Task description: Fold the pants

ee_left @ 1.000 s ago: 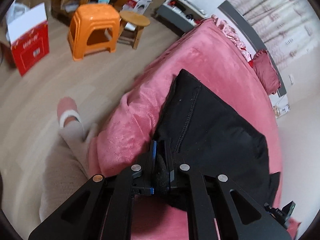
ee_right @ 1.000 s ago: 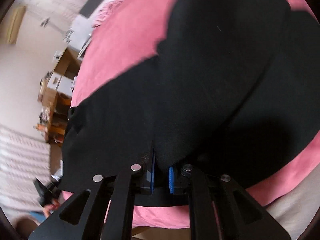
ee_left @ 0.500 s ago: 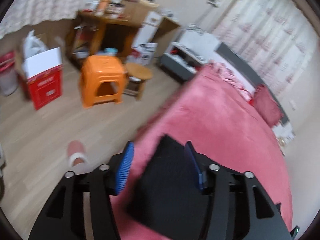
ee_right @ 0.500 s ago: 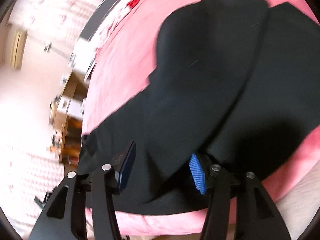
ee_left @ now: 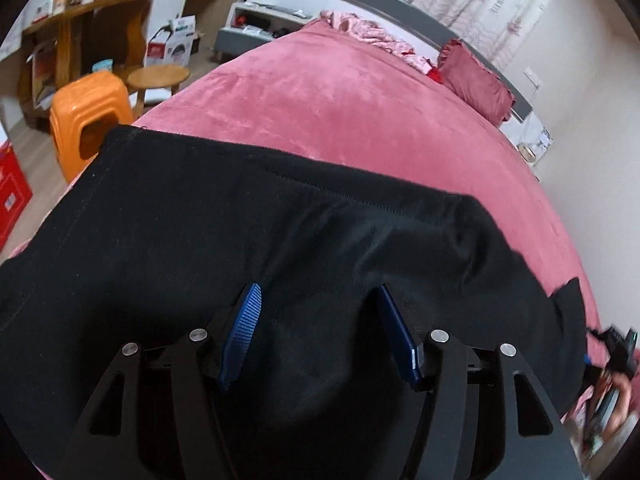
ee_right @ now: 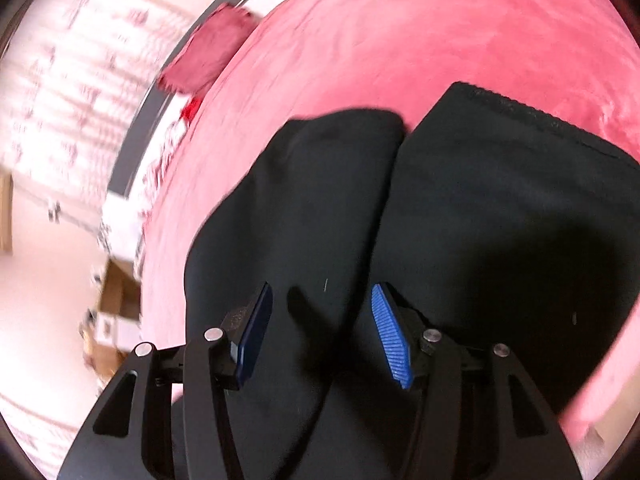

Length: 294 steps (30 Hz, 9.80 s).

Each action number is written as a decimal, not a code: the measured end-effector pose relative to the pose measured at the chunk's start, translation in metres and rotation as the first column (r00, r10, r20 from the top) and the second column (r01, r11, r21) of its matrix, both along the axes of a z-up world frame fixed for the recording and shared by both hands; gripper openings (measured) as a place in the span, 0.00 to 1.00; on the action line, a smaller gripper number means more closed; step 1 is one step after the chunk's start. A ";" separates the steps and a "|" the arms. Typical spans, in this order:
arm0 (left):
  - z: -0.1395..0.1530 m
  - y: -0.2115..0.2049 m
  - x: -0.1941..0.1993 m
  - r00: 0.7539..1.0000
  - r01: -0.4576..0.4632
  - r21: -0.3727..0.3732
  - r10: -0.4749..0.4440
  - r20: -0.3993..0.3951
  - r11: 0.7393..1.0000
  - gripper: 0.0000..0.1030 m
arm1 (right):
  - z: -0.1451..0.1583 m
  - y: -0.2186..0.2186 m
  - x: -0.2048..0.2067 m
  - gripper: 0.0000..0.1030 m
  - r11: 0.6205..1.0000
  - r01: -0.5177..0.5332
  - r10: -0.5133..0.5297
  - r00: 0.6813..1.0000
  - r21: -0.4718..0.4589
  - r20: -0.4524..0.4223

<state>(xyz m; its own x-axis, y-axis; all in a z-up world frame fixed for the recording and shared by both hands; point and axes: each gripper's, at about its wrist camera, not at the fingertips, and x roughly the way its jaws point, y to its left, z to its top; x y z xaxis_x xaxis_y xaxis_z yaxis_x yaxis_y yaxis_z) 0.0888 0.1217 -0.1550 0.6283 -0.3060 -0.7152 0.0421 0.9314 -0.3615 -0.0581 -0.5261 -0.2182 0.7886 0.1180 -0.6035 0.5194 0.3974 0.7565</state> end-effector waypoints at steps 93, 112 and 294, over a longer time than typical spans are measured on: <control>-0.006 -0.105 0.019 0.946 0.287 0.258 -0.315 0.074 0.923 0.84 | 0.032 -0.060 -0.106 0.00 0.935 0.146 -0.229 0.945 -0.323 -0.235; 0.012 -0.058 0.000 0.994 0.041 0.211 -0.062 0.091 0.977 0.93 | 0.033 -0.027 -0.124 0.83 0.964 0.182 -0.219 0.956 -0.194 -0.193; 0.018 -0.080 -0.007 0.984 0.174 0.009 -0.174 0.038 0.985 0.86 | 0.014 0.173 0.051 0.94 0.692 -0.371 0.329 0.926 -0.619 -0.187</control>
